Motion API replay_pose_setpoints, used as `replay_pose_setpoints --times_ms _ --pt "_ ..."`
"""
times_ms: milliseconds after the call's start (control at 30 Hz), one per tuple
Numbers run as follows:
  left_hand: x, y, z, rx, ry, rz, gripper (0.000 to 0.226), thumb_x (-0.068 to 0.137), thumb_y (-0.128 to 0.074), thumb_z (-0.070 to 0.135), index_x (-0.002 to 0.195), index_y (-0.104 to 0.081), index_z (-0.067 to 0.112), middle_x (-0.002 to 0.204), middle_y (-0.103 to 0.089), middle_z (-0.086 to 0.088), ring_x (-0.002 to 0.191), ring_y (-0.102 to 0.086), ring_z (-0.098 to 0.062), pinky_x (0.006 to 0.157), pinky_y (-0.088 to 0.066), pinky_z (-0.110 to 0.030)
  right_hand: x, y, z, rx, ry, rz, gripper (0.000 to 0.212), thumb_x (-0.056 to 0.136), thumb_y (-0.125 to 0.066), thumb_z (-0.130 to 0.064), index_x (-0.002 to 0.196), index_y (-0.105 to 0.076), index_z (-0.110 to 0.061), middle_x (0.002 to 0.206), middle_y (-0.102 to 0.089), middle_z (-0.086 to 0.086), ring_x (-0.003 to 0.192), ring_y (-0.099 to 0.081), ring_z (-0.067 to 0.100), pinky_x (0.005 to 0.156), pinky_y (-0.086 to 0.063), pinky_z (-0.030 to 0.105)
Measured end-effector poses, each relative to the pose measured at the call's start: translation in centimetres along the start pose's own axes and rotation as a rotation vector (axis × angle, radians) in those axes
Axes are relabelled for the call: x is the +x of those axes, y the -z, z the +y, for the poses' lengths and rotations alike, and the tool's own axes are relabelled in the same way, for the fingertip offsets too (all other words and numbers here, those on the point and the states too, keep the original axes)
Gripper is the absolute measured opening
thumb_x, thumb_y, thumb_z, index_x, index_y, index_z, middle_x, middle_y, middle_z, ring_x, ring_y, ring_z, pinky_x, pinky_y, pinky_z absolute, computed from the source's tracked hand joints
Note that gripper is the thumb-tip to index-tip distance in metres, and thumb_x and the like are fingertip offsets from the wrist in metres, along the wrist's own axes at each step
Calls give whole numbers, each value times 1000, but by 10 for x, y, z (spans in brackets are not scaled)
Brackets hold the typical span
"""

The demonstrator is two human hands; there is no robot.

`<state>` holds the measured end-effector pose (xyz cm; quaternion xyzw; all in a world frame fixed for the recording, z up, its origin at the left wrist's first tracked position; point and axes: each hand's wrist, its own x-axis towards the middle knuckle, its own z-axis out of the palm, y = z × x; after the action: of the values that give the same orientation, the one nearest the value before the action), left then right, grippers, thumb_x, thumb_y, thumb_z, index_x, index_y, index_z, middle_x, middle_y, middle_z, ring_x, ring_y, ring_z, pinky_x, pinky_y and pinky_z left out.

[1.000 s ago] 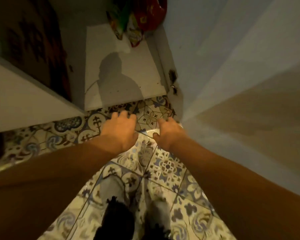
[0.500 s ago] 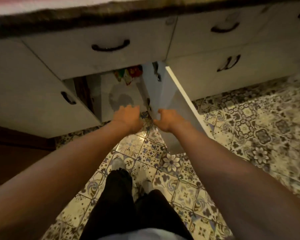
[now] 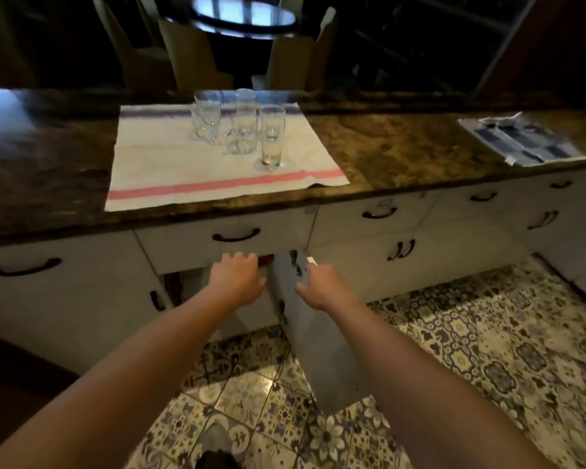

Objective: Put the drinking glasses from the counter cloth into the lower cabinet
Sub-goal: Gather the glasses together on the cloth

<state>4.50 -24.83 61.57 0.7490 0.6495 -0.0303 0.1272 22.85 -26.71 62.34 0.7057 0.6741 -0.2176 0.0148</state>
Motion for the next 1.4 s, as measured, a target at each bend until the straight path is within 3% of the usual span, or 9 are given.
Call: replay_pose_setpoints --times_ms 200,400,533,700,1067,1233,1400 --pt "30 65 -25 1 4 143 53 93 -49 52 133 -47 17 130 -53 -10 120 -49 -33 91 -49 -44 37 63 -45 -89 99 140 47 93 -50 -43 127 -50 -11 126 -57 14 115 -54 34 91 -50 46" --pt "66 128 -55 31 18 375 55 93 -42 59 129 -48 17 122 -56 -8 109 -53 -28 86 -49 -39 76 120 -94 -68 173 326 48 92 -52 -47 127 -53 -15 125 -57 9 110 -56 29 87 -51 41" --pt "88 160 -78 29 57 470 66 87 -37 73 131 -46 23 129 -55 -4 110 -53 -25 84 -51 -38 102 137 -120 -39 184 415 51 92 -54 -46 135 -43 -21 129 -52 6 110 -54 26 89 -51 37" --pt "114 184 -101 50 82 459 73 86 -41 72 139 -40 23 140 -49 -4 122 -50 -26 90 -52 -38 130 144 -138 -6 186 442 53 93 -49 -50 138 -38 -25 133 -50 4 111 -54 23 88 -50 34" --pt "183 190 -104 29 10 395 72 86 -47 69 142 -39 24 142 -48 -4 124 -49 -25 92 -51 -37 189 167 -147 -12 150 469 54 92 -54 -48 138 -42 -24 138 -50 3 116 -54 23 91 -49 33" --pt "228 181 -95 -51 -9 340 67 86 -52 65 138 -42 24 138 -52 -4 120 -52 -24 89 -53 -37 219 170 -137 -34 147 441 50 90 -58 -44 133 -46 -23 131 -52 4 110 -54 23 86 -53 33" --pt "285 196 -89 -76 -1 378 66 87 -54 63 140 -43 26 144 -50 -2 124 -53 -25 92 -53 -38 272 203 -125 -5 237 521 45 91 -56 -44 128 -50 -21 128 -53 4 111 -52 23 87 -47 31"
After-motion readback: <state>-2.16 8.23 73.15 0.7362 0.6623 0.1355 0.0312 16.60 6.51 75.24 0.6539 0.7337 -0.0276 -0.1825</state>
